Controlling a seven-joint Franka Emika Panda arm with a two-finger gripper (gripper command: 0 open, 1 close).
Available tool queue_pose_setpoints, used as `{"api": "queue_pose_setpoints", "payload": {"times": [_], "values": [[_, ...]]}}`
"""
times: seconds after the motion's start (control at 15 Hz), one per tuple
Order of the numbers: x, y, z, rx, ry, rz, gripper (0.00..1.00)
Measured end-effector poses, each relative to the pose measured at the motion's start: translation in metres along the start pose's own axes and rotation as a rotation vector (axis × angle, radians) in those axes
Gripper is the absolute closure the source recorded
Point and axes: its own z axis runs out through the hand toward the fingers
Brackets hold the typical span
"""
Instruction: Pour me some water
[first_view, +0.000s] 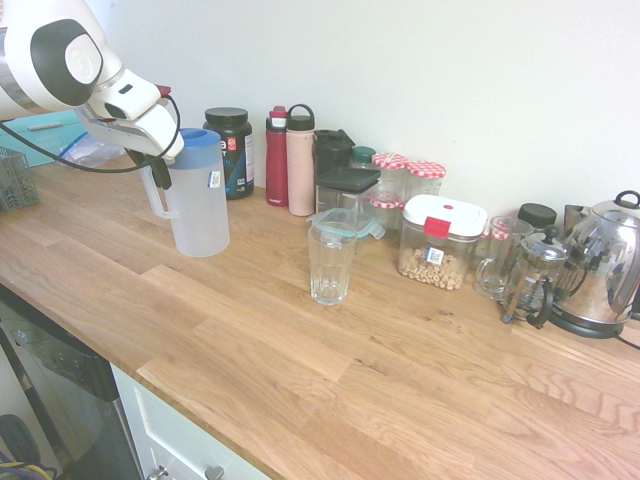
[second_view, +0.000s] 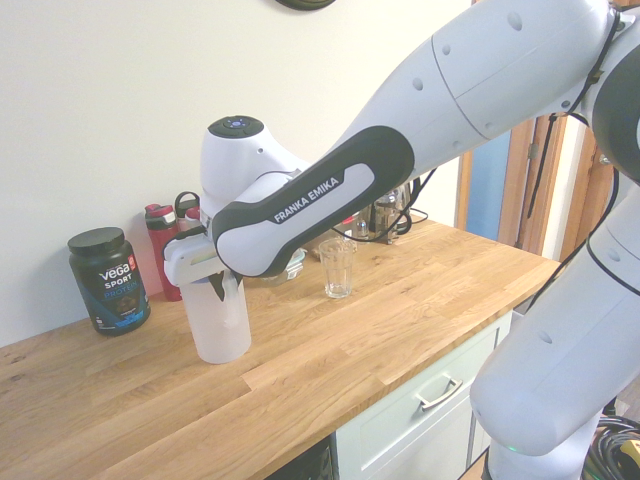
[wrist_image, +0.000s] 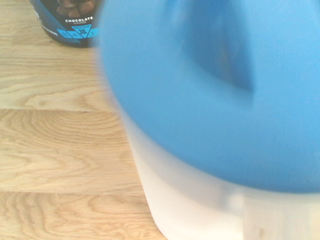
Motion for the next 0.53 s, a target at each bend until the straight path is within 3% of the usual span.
{"api": "queue_pose_setpoints", "payload": {"times": [0.33,0.53], "values": [[-0.001,0.001,-0.007,-0.015,0.003,0.004,0.0],[-0.007,0.009,-0.038,-0.046,-0.006,0.01,0.0]]}}
